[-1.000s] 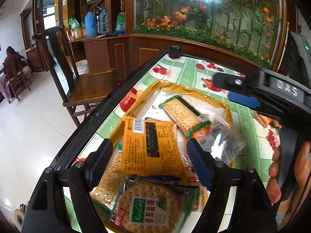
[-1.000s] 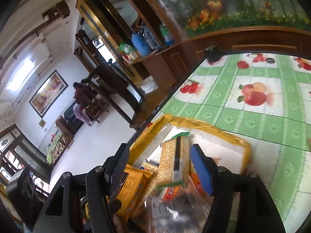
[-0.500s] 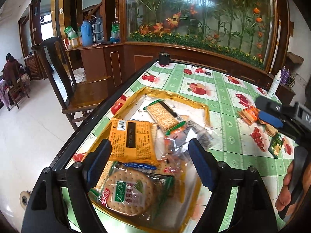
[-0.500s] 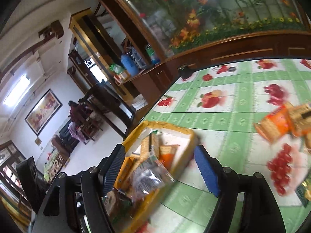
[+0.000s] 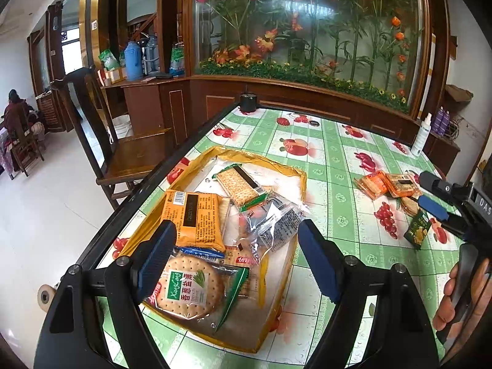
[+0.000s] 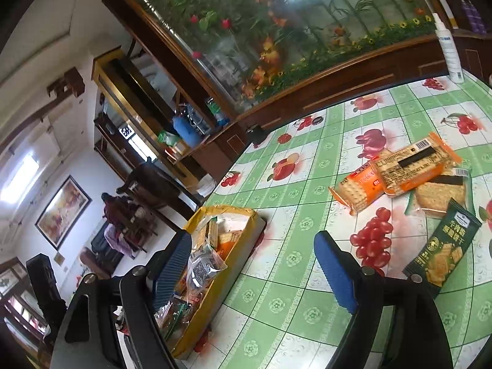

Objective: Organize snacks
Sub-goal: 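Withdraw both grippers from the tray toward the remaining snacks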

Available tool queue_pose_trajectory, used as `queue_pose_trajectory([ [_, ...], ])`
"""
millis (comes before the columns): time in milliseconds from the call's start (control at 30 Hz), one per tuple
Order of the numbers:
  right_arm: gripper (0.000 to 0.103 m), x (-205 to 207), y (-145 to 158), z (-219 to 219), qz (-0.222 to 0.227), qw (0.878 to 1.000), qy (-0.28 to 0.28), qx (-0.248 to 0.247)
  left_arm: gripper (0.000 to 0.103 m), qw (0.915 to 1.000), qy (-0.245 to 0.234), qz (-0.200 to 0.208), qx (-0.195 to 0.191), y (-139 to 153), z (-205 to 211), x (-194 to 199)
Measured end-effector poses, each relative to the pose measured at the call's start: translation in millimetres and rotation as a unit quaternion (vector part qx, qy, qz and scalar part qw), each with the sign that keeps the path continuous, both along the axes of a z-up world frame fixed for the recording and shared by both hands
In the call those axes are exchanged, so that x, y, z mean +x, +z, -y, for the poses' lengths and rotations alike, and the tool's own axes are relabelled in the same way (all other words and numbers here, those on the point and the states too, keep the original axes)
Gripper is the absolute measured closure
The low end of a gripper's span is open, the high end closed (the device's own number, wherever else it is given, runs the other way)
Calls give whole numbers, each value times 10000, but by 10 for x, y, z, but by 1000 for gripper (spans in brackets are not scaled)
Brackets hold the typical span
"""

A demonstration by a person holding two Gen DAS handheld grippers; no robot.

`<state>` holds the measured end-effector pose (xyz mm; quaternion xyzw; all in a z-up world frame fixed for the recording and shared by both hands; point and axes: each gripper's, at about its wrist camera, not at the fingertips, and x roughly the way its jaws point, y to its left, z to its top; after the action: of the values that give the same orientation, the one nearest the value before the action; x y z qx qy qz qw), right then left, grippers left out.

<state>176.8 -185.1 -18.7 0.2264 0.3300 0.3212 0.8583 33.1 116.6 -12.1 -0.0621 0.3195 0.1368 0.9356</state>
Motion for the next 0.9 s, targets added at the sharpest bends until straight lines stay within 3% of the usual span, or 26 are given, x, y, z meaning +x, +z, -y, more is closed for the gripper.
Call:
queue_pose_trajectory([
  [367,19,25,-70,65,-58,10000,8,14,21,9998,-48,-3,-214,17,51,16],
  [900,11,-167,-294,1226,-184,9921,-1223,-193,21,9958,-864,-221,-205,-129,718,402],
])
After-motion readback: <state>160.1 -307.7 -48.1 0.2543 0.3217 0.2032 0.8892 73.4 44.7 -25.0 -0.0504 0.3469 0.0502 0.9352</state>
